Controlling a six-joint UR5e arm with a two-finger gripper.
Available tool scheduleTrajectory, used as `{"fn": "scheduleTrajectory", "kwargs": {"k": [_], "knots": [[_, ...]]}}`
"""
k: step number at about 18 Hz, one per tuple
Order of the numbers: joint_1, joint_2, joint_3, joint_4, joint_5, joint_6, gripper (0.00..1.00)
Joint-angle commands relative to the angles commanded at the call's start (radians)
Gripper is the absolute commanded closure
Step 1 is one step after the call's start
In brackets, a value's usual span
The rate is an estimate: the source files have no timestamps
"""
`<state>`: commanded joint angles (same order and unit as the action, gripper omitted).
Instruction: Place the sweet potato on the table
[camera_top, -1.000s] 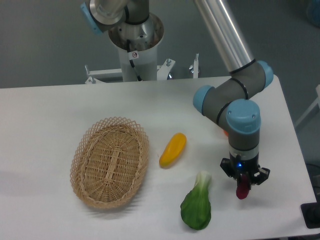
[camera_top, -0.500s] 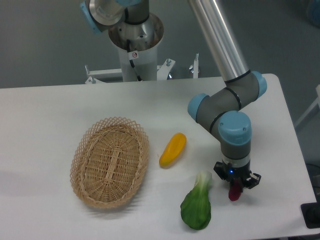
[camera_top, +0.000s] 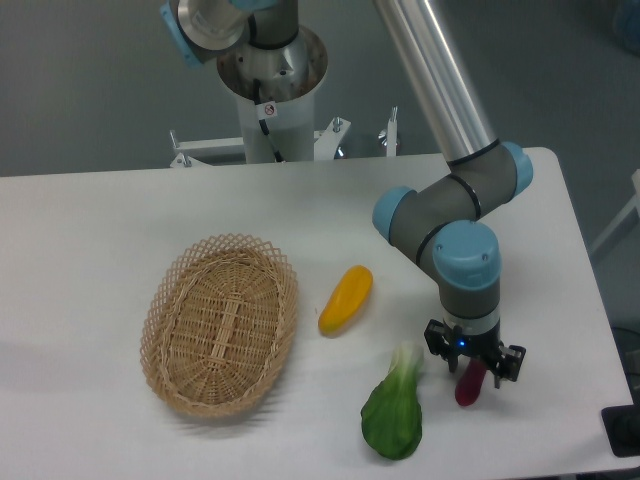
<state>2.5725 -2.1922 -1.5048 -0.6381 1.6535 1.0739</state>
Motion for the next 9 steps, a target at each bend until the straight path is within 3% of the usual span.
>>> {"fn": "scheduleTrajectory", "kwargs": {"k": [4,7,9], "knots": [[0.0,0.031,-0.008,0.0,0.101,-0.026,0.0],[0.003,0.087,0.003,-0.008,0.104,-0.011,0.0],[0.017,0.143,0.005,-0.069,0.106,0.009,0.0]]}}
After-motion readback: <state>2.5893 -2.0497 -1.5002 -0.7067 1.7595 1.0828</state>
